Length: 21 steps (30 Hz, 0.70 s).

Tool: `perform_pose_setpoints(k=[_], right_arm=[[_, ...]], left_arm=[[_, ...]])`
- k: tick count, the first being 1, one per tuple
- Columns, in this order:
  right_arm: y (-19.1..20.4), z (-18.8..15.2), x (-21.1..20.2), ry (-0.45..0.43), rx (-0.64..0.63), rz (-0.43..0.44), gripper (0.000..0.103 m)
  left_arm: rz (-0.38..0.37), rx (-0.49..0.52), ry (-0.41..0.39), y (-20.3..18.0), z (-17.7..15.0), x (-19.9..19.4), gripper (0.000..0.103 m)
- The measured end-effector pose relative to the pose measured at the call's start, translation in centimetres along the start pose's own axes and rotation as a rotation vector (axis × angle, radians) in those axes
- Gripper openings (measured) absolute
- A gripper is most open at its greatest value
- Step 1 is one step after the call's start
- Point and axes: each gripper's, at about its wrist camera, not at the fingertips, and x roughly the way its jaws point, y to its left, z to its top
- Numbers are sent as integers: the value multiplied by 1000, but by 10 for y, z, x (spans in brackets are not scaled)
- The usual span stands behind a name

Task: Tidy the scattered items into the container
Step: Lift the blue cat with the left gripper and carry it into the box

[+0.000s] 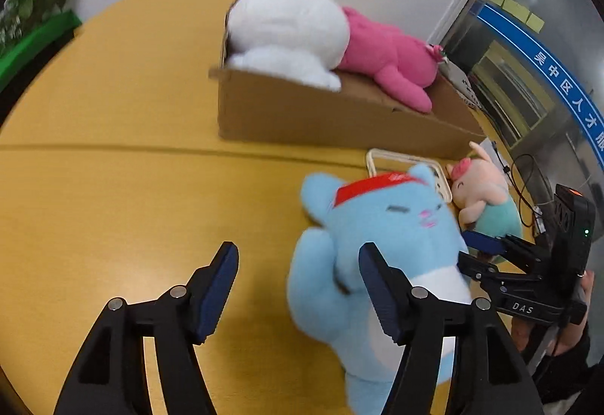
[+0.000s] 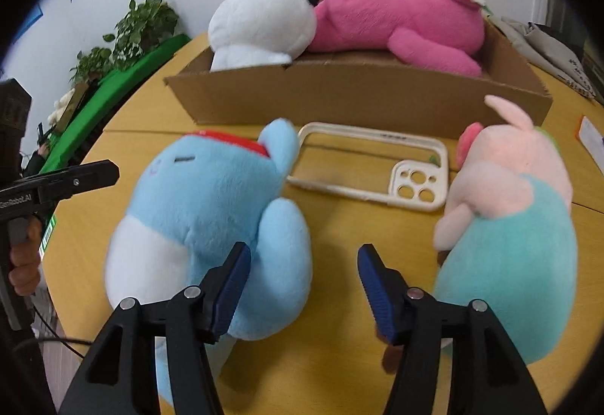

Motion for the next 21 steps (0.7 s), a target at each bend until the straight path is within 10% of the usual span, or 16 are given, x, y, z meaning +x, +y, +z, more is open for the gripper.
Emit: perform_pose_setpoints(k=[4, 7, 12, 21], right_arm=[[6, -2, 24, 48, -19, -20, 57], [7, -4, 34, 79, 6, 55, 32], [10, -7, 32, 57, 3, 88, 22], [1, 39, -42, -190, -25, 29, 18]], left_arm=[[-16, -25, 91, 9, -14, 27, 67], [-104, -39, 114, 6, -19, 34, 30], [-73, 4, 108, -5, -21, 26, 25], [-92, 132, -144, -67, 55, -47, 23]])
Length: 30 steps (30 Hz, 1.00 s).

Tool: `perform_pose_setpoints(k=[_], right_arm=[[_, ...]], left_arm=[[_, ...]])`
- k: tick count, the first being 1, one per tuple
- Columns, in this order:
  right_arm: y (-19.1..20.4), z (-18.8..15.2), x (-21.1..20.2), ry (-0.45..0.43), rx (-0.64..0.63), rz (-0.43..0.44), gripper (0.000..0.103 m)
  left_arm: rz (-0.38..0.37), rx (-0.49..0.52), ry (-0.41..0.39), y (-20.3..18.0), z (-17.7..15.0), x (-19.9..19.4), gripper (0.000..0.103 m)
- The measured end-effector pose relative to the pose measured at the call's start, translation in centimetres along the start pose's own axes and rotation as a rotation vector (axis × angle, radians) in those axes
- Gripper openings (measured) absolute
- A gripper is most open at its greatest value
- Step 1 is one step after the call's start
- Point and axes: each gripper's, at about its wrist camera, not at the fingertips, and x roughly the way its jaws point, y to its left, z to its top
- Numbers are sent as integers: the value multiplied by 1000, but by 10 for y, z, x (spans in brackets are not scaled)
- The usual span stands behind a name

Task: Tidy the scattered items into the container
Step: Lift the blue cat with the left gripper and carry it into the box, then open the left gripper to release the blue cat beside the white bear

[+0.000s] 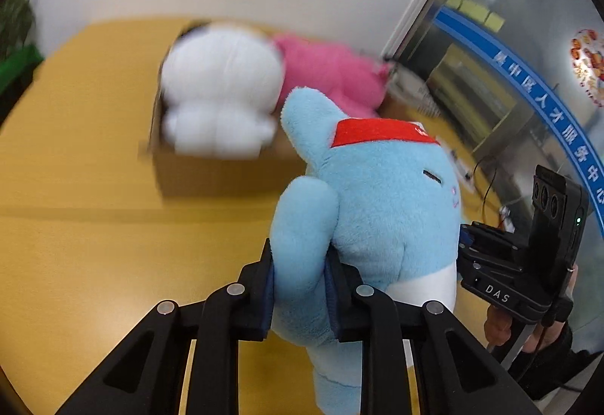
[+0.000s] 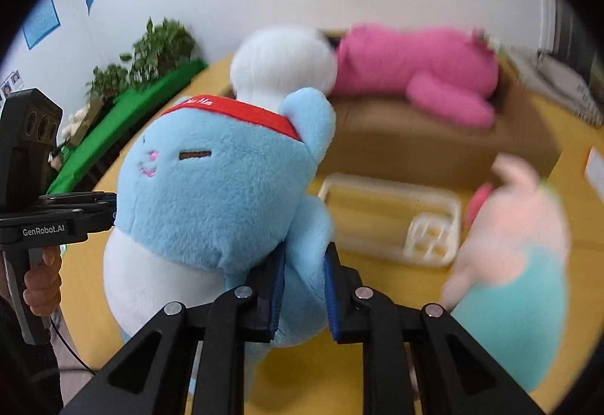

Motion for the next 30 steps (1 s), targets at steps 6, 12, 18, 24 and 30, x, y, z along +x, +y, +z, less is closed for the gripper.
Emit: perform_pose_setpoints(k=[6, 12, 18, 24, 30], right_arm=[[-31, 103, -30, -214, -56, -113, 18], [-84, 181, 18, -239, 9, -173, 18], [-125, 160, 135, 59, 81, -215, 18], [-132, 128, 168, 189, 70, -244, 18], [-132, 114, 141, 141, 94, -303, 55]], left_arm=[[-14, 92, -155, -28, 119, 16, 23], [4, 55, -120, -11, 194, 100, 23], [67, -22, 102, 32, 163, 211, 22], [175, 76, 80, 11, 150, 217, 23], [242, 129, 31, -11, 143, 185, 40]])
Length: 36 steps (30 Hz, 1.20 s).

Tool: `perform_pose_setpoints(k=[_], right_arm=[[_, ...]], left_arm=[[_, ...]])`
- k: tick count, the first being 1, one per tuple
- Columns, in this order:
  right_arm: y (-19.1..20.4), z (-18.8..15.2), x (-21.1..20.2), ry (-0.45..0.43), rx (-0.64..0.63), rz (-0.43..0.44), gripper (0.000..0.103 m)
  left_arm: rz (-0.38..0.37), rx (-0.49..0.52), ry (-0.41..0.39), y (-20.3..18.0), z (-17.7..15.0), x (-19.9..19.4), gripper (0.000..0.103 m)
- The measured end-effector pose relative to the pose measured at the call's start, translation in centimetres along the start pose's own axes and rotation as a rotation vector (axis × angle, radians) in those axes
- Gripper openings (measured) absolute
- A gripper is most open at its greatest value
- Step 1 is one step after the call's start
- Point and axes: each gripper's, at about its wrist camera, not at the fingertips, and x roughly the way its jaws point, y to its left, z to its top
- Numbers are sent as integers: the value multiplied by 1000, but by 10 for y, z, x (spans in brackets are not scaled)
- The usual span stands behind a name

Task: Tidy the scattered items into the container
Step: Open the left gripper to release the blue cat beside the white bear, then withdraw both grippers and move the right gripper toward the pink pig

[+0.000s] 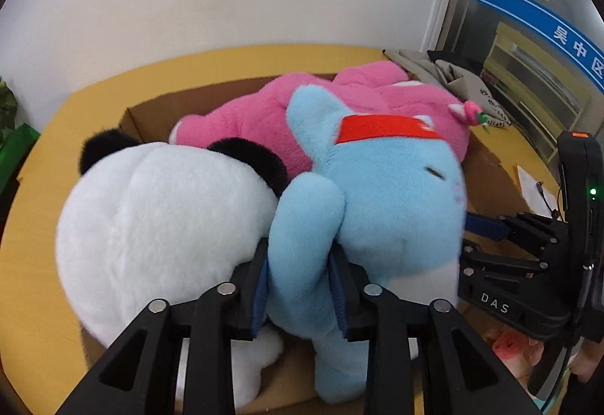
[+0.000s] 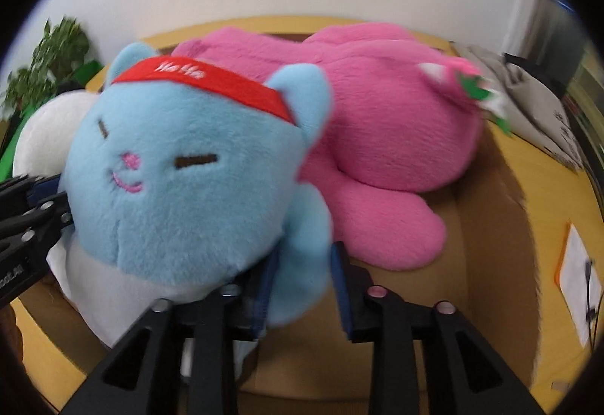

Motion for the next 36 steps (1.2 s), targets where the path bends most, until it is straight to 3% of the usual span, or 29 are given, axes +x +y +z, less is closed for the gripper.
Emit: perform_pose_setpoints(k=[2, 5, 7, 10, 16, 36], right_arm=[[-6, -14, -23, -51, 48, -32, 82], [-5, -39, -64, -139, 68, -6, 82], [4, -56, -90, -190, 52, -5, 82], [24, -70, -121, -233, -2, -19, 82], [38, -75, -163, -290, -47, -39, 82], [62, -100, -197, -316, -73, -27, 82]], left_arm=[[18, -6, -39, -1, -8, -26, 72], [65, -50, -163, -4, -32, -79, 96], [73, -96, -207, -6, -48, -105, 100], [82, -156, -251, -5, -68, -135, 102], [101, -189, -242, -7, -90, -161, 102], [73, -150, -227, -24, -123, -185, 102]])
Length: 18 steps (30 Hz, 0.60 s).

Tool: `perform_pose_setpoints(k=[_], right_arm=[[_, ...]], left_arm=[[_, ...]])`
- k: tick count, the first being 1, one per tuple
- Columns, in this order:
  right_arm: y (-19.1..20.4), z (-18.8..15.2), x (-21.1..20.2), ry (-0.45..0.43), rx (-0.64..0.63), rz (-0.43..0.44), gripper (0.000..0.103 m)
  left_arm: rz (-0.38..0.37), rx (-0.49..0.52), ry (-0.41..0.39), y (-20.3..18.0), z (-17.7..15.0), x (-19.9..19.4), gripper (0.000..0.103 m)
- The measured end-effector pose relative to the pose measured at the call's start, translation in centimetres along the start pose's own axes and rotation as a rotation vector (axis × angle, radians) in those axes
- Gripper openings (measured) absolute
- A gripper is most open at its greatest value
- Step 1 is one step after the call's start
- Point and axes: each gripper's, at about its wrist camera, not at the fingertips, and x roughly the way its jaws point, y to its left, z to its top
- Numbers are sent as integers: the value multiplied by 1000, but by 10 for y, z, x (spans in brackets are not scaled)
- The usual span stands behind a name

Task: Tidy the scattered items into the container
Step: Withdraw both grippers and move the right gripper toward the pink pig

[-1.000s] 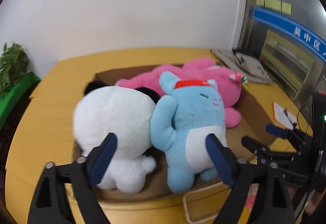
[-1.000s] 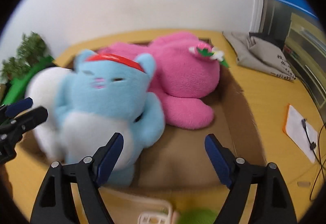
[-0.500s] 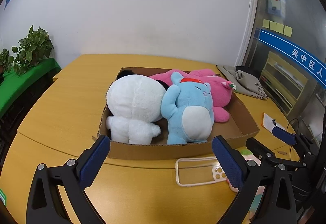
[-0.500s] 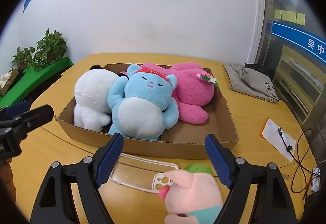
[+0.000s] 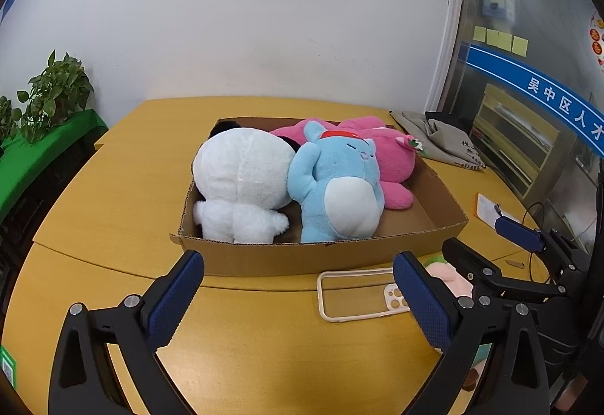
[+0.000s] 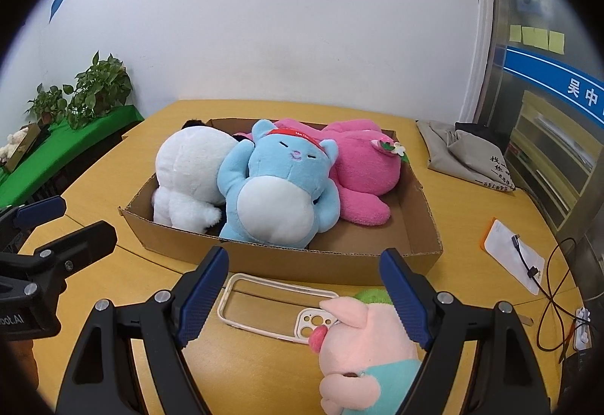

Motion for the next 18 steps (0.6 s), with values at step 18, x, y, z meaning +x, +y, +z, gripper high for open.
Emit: perform_pose_setpoints(k=[18], right_arm=[[-7, -9, -10, 5, 23, 7, 82]], left_arm=[[-15, 13, -4, -7, -4, -9, 102]])
